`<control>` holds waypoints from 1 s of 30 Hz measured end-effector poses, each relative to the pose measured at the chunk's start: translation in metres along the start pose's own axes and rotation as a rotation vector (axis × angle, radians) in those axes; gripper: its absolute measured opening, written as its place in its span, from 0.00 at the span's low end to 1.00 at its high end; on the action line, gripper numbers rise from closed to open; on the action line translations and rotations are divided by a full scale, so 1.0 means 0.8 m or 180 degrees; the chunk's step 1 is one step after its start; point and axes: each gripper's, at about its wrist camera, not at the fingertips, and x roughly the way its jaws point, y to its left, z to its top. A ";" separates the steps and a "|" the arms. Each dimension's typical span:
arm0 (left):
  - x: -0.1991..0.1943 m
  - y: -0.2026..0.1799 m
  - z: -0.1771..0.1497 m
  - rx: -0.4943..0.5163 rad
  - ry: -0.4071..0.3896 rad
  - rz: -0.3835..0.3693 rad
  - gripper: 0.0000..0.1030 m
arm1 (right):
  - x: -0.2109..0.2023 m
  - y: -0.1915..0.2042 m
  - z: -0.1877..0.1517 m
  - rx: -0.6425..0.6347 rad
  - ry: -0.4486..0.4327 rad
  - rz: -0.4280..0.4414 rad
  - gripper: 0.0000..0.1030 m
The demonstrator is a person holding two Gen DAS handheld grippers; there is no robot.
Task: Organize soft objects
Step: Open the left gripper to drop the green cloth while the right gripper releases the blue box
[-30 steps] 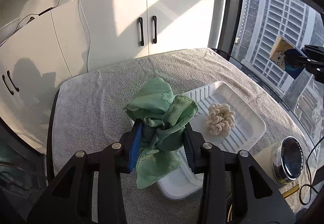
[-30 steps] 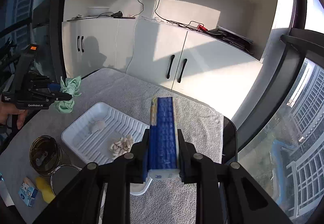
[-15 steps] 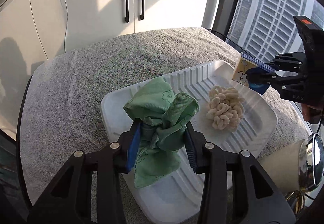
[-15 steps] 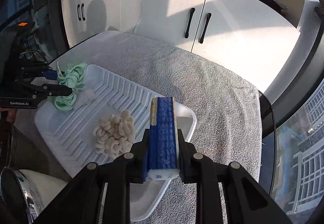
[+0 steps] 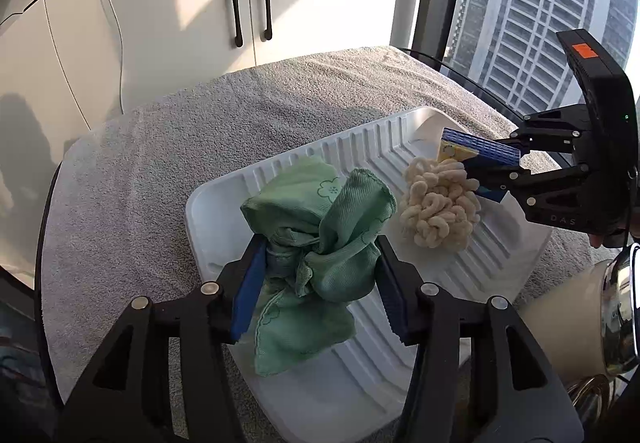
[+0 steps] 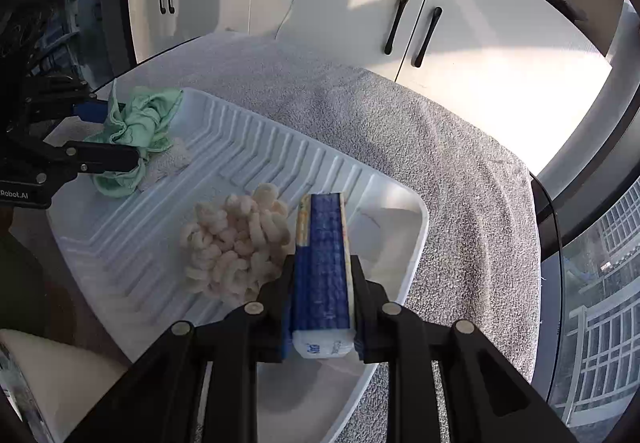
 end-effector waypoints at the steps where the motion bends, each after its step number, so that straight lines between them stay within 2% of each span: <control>1: 0.001 0.000 0.000 -0.0011 0.0016 -0.0004 0.57 | 0.000 0.001 0.000 -0.0001 -0.0003 -0.0011 0.24; 4: 0.004 0.002 -0.002 -0.0051 0.0031 -0.0022 0.63 | 0.001 -0.002 -0.001 0.0025 0.0021 0.0032 0.25; 10: 0.005 0.010 -0.004 -0.0167 0.0036 -0.0082 0.67 | 0.001 -0.009 -0.006 0.0118 0.0048 0.0133 0.28; 17: -0.012 0.009 -0.005 -0.0164 -0.0045 -0.0097 0.67 | -0.022 -0.006 -0.005 0.0119 -0.0050 0.0214 0.35; 26: -0.044 0.014 -0.005 -0.0199 -0.0217 -0.0127 0.67 | -0.051 0.001 -0.004 0.0072 -0.0183 0.0307 0.35; 30: -0.052 0.019 -0.005 -0.0242 -0.0248 -0.0068 0.67 | -0.063 0.001 -0.003 0.0079 -0.0248 0.0269 0.36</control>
